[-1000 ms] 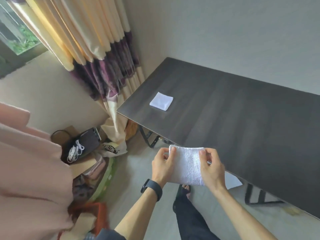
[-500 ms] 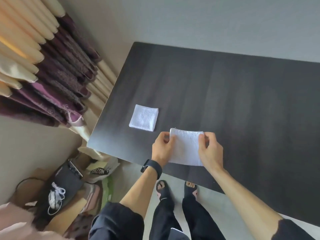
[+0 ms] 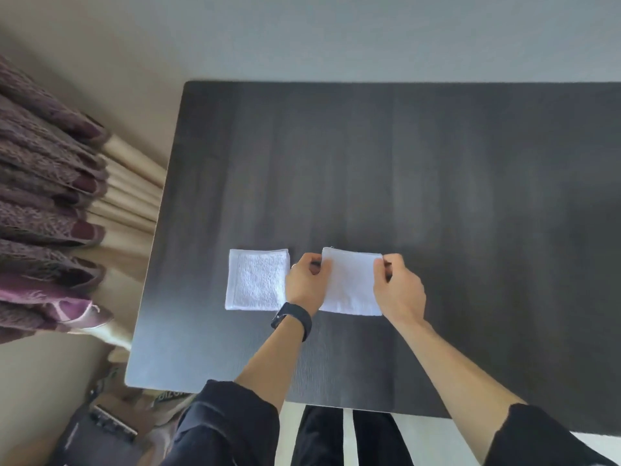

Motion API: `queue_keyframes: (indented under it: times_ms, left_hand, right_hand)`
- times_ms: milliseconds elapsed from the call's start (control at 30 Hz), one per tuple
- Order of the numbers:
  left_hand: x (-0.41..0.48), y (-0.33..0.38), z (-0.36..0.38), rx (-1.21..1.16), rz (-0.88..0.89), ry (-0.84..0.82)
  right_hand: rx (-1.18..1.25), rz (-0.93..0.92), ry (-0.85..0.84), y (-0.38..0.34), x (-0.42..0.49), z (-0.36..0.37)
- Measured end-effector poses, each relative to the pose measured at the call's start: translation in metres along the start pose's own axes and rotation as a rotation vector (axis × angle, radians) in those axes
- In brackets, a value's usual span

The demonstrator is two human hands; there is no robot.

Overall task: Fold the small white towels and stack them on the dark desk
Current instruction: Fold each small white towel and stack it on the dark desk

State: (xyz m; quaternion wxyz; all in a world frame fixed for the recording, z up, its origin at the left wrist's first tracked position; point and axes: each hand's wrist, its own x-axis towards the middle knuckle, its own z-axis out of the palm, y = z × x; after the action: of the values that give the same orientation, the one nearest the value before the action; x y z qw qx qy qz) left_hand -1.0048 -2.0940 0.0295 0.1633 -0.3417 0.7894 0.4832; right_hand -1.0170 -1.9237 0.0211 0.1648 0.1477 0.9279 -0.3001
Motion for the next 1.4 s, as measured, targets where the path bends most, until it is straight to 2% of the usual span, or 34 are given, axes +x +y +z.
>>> queue_keyframes:
  times_ms: [133, 200, 300, 333, 400, 467, 600, 700, 833, 1000, 1100, 1233, 1400]
  left_hand:
    - [0.01, -0.001, 0.001, 0.253, 0.062, 0.007]
    - [0.01, -0.004, 0.001, 0.367, 0.13, 0.065]
    - [0.003, -0.01, 0.003, 0.569, 0.528, 0.213]
    - [0.003, -0.015, 0.005, 0.643, 0.638, 0.219]
    - [0.006, -0.024, 0.007, 0.789, 0.753, 0.13]
    - [0.011, -0.031, 0.011, 0.904, 0.778, 0.034]
    - [0.024, -0.04, 0.012, 1.003, 0.767, -0.018]
    - [0.029, -0.042, 0.012, 1.012, 0.767, -0.013]
    - [0.028, -0.042, 0.013, 1.001, 0.762, -0.001]
    - [0.021, -0.032, 0.01, 1.079, 0.722, -0.048]
    - [0.009, -0.01, 0.005, 1.143, 0.645, -0.117]
    - [-0.017, 0.038, 0.0, 1.26, 0.658, -0.214]
    - [-0.085, 0.109, 0.039, 1.256, 0.86, -0.344]
  right_hand:
    - [-0.133, -0.012, 0.04, -0.005, 0.005, 0.004]
    - [-0.162, -0.021, 0.087, -0.006, 0.006, 0.004]
    - [-0.185, -0.12, 0.187, 0.003, 0.002, 0.003]
    - [-0.201, -0.185, 0.207, 0.007, -0.002, 0.005]
    - [-0.268, -0.332, 0.218, 0.014, -0.009, 0.012]
    - [-0.363, -0.42, 0.184, 0.017, -0.01, 0.02]
    - [-0.489, -0.402, 0.071, 0.023, -0.001, 0.031]
    - [-0.513, -0.387, 0.035, 0.032, 0.005, 0.039]
    - [-0.516, -0.393, 0.072, 0.034, 0.005, 0.043]
    - [-0.505, -0.371, 0.029, 0.028, 0.002, 0.033]
    - [-0.5, -0.296, -0.022, 0.016, -0.008, 0.008]
    - [-0.412, -0.21, 0.005, 0.02, -0.044, -0.052]
    - [-0.161, 0.002, 0.238, 0.074, -0.121, -0.15]
